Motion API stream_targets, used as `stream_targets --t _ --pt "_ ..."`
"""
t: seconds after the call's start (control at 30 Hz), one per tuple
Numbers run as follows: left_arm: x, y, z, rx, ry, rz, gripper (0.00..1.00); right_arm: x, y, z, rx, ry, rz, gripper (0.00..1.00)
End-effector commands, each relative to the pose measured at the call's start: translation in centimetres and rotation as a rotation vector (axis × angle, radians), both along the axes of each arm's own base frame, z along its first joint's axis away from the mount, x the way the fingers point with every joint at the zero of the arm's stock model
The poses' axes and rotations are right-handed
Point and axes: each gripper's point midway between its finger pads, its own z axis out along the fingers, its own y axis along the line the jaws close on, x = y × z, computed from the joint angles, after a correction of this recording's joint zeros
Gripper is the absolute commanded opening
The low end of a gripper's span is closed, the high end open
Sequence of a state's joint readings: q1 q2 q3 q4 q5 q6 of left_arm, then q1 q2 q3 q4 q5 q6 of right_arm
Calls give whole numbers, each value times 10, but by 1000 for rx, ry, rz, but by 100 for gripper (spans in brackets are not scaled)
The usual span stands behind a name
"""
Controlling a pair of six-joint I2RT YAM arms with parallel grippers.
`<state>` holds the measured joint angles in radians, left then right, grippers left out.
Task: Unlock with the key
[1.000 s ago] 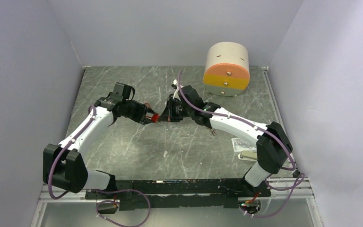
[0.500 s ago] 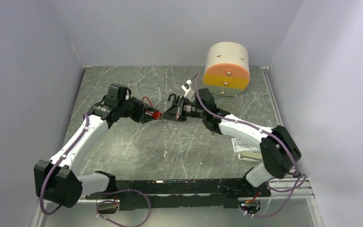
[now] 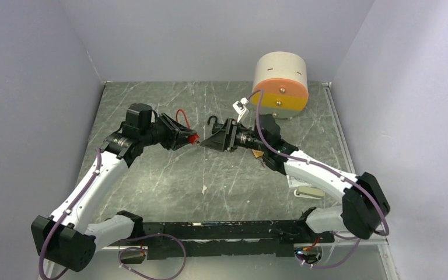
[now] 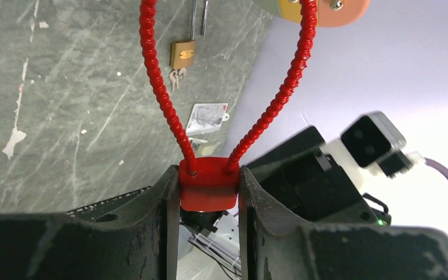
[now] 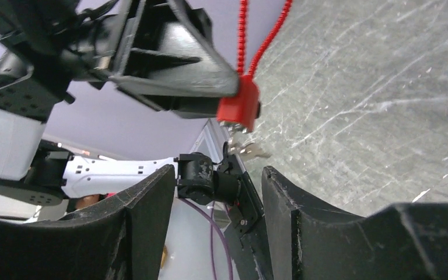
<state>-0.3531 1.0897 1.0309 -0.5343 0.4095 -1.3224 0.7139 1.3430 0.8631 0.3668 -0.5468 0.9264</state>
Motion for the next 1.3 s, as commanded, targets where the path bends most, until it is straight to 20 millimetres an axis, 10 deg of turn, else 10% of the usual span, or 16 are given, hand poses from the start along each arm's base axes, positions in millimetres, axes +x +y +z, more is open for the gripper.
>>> stream_targets --t 0.0,0.47,1.27 --pt "11 3 30 21 -159 2 3 -4 -9 28 41 -158 -24 59" --pt "7 -1 31 -16 -135 -9 2 13 17 25 -99 -177 -93 27" --pt "-5 -10 51 -118 -102 -42 3 16 28 26 -60 -123 -74 0"
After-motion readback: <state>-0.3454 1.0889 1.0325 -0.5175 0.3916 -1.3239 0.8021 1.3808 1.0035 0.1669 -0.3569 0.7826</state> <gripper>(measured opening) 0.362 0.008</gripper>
